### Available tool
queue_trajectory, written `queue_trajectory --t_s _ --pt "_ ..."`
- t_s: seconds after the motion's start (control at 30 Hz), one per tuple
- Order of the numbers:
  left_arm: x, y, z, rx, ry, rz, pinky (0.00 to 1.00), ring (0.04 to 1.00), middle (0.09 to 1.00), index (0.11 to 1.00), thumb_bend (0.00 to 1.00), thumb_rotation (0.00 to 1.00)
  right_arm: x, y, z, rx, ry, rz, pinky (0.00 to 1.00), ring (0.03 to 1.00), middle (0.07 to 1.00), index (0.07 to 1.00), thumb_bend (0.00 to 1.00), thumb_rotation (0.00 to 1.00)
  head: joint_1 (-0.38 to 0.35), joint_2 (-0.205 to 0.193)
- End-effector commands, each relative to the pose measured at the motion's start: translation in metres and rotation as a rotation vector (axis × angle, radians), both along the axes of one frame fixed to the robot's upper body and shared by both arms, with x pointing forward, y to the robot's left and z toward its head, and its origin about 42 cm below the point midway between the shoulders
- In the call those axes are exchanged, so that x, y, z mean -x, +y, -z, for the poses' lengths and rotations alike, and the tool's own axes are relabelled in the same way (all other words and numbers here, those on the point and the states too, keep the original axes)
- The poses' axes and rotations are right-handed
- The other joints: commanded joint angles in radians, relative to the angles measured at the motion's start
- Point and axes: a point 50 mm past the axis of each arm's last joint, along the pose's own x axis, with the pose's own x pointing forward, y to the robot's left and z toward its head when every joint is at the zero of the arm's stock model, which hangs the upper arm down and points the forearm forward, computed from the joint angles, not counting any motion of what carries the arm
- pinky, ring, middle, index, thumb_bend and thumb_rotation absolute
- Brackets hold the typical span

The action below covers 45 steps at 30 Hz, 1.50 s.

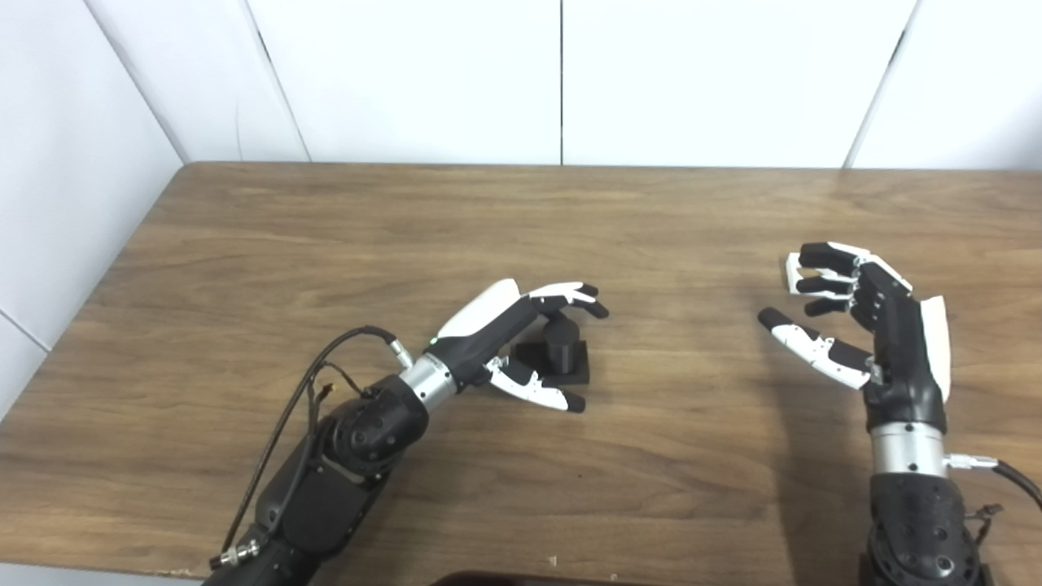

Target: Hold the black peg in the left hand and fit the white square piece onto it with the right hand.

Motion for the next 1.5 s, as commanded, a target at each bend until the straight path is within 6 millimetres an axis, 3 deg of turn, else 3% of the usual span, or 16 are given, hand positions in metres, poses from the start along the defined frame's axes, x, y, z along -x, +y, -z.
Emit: queue_trajectory --t_s 0.0,0.13,0.3,0.77,1.13,1.47 --pt "0.013 0.022 0.034 -0.185 0.153 -0.057 0.77 0.886 0.903 0.728 0.89 0.22 -0.005 0.003 -0.016 -0.001 -0.082 -0.013 0.49 0.603 0.688 0.669 0.56 0.03 0.001 0.0" --pt "0.013 0.024 0.028 -0.31 0.075 -0.065 0.74 0.882 0.893 0.713 0.87 0.27 -0.004 0.003 -0.018 -0.008 -0.08 -0.012 0.49 0.604 0.689 0.668 0.57 0.02 0.005 0.002" --pt "0.01 0.028 0.018 -0.401 0.025 -0.091 0.77 0.885 0.891 0.691 0.85 0.25 -0.006 0.002 -0.018 -0.003 -0.09 -0.009 0.49 0.605 0.681 0.661 0.57 0.02 0.008 0.001" --pt "0.006 0.04 0.014 -0.449 -0.021 -0.128 0.76 0.88 0.886 0.679 0.85 0.27 -0.006 0.002 -0.017 -0.013 -0.091 -0.012 0.48 0.608 0.683 0.664 0.57 0.04 0.012 0.006" --pt "0.007 0.042 0.009 -0.495 -0.025 -0.143 0.83 0.89 0.888 0.685 0.83 0.27 -0.006 0.0 -0.017 -0.005 -0.097 -0.01 0.48 0.601 0.68 0.662 0.57 0.06 0.022 0.012" --pt "0.005 0.046 0.008 -0.584 -0.06 -0.159 0.83 0.878 0.871 0.641 0.83 0.28 -0.008 -0.001 -0.019 -0.006 -0.104 -0.013 0.47 0.592 0.674 0.658 0.57 0.08 0.025 0.015"
